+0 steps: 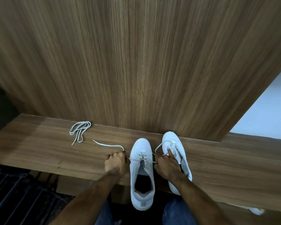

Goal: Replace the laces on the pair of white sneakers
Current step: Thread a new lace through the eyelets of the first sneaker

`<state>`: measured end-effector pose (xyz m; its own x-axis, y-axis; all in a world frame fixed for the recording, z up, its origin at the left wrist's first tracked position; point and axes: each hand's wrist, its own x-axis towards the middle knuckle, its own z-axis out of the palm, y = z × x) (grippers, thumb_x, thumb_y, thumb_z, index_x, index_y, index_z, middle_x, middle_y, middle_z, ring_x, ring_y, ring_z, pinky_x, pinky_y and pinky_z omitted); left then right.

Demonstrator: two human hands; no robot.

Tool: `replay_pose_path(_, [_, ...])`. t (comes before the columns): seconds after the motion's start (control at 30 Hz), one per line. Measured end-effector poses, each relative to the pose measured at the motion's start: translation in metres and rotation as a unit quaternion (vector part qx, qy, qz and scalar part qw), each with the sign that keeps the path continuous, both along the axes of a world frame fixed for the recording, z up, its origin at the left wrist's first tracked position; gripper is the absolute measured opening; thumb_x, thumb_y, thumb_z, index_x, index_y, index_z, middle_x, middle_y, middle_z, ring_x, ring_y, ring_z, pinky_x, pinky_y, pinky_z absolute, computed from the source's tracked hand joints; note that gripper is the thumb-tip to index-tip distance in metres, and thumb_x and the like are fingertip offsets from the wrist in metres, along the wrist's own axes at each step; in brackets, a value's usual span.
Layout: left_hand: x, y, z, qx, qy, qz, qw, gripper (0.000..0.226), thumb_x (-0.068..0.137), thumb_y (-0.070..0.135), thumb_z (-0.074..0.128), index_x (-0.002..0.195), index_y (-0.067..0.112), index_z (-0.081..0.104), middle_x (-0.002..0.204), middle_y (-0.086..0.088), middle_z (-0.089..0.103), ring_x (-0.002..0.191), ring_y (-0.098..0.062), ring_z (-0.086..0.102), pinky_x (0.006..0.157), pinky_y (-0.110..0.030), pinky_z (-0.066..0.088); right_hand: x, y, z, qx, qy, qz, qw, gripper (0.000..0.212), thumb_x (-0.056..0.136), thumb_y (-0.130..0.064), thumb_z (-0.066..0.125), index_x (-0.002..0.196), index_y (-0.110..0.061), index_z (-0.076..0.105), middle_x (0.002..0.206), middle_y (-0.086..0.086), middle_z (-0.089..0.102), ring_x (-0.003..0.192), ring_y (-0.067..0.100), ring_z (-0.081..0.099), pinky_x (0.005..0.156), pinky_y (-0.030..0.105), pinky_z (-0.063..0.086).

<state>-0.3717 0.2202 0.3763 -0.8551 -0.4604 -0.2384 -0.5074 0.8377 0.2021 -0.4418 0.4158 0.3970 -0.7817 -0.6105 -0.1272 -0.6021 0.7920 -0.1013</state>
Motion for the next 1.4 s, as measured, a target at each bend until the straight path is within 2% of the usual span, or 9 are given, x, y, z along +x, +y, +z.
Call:
replay_pose_path(0.1, [0.001,0.003,-0.005,0.087,0.005,0.058,0.995,0.037,0.095,0.046,0.043,0.122,0.022,0.052,0.129,-0.008,0.054,0.122,-0.028,0.05,0.1,-0.035,0.038,-0.001,0.002,0.008,-0.125,-0.157,-0.099,0.975,0.009,0.089,-0.016,0.048,0.085,-0.02,0.056,0.084,0.005,0.07,0.086,0.02,0.067,0.078,0.029,0.048])
replay_pose_path(0.27, [0.012,0.016,0.0,0.149,0.145,0.093,0.974,0.019,0.088,0.035,0.057,0.101,0.022,0.064,0.104,-0.003,0.067,0.102,-0.029,0.062,0.081,-0.031,0.047,-0.009,0.002,0.032,-0.366,-0.372,-0.231,0.821,0.011,0.092,-0.001,0.053,0.099,-0.008,0.058,0.069,0.009,0.066,0.056,0.013,0.063,0.054,0.022,0.049])
replay_pose_path(0.47, [0.001,0.052,0.025,0.308,0.255,-0.067,0.914,0.019,0.084,0.025,0.057,0.094,0.02,0.073,0.088,0.007,0.071,0.079,-0.01,0.066,0.074,-0.028,0.051,-0.015,-0.008,0.062,-0.514,-0.44,-0.257,0.69,0.025,0.088,0.001,0.062,0.111,-0.009,0.06,0.084,0.011,0.073,0.075,0.02,0.069,0.077,0.035,0.056])
replay_pose_path(0.63, [-0.011,0.074,0.037,0.506,0.237,-0.018,0.829,0.015,0.093,0.002,0.057,0.091,0.013,0.067,0.07,0.016,0.064,0.062,0.009,0.057,0.065,-0.01,0.042,-0.018,-0.022,0.071,-0.569,-0.43,-0.299,0.635,0.023,0.088,0.003,0.061,0.109,-0.006,0.061,0.087,0.013,0.074,0.083,0.022,0.071,0.073,0.033,0.058])
replay_pose_path(0.77, [-0.013,0.066,0.028,0.533,0.184,-0.021,0.825,0.02,0.095,0.005,0.054,0.079,0.011,0.065,0.061,0.014,0.064,0.056,0.006,0.054,0.056,-0.011,0.04,-0.019,-0.023,0.067,-0.578,-0.438,-0.31,0.615,0.023,0.087,0.006,0.059,0.107,-0.005,0.06,0.092,0.016,0.073,0.09,0.025,0.07,0.086,0.039,0.057])
replay_pose_path(0.93, [-0.012,0.03,0.025,0.527,0.228,0.018,0.819,0.023,0.092,0.001,0.056,0.072,0.009,0.064,0.066,-0.012,0.062,0.053,-0.01,0.057,0.063,-0.027,0.046,-0.036,-0.006,0.049,-0.577,-0.385,-0.362,0.623,0.023,0.087,0.011,0.054,0.098,-0.009,0.057,0.078,0.009,0.07,0.066,0.016,0.068,0.071,0.032,0.058])
replay_pose_path(1.03, [-0.01,-0.005,0.013,0.468,0.211,0.016,0.858,0.032,0.088,0.01,0.067,0.058,0.017,0.062,0.055,0.006,0.055,0.052,-0.003,0.044,0.057,-0.022,0.038,-0.041,0.01,0.035,-0.561,-0.362,-0.39,0.634,0.022,0.088,0.013,0.051,0.099,-0.006,0.054,0.082,0.018,0.066,0.066,0.023,0.062,0.083,0.045,0.055])
replay_pose_path(1.23, [-0.015,-0.02,0.014,0.436,0.216,0.002,0.874,0.024,0.086,0.015,0.071,0.065,0.01,0.06,0.054,0.006,0.045,0.046,0.001,0.038,0.052,-0.016,0.035,-0.017,0.008,0.012,-0.323,-0.07,-0.256,0.908,0.038,0.083,-0.01,0.063,0.12,-0.016,0.062,0.123,0.004,0.058,0.113,0.023,0.056,0.086,0.028,0.044])
replay_pose_path(1.4, [-0.02,0.012,0.027,0.485,0.215,-0.043,0.847,0.014,0.085,0.016,0.072,0.074,0.007,0.069,0.067,-0.009,0.064,0.059,-0.007,0.057,0.059,-0.025,0.053,-0.005,-0.027,0.007,-0.233,-0.101,-0.049,0.966,0.02,0.093,-0.026,0.059,0.108,-0.017,0.069,0.122,-0.001,0.057,0.115,0.017,0.052,0.088,0.029,0.043])
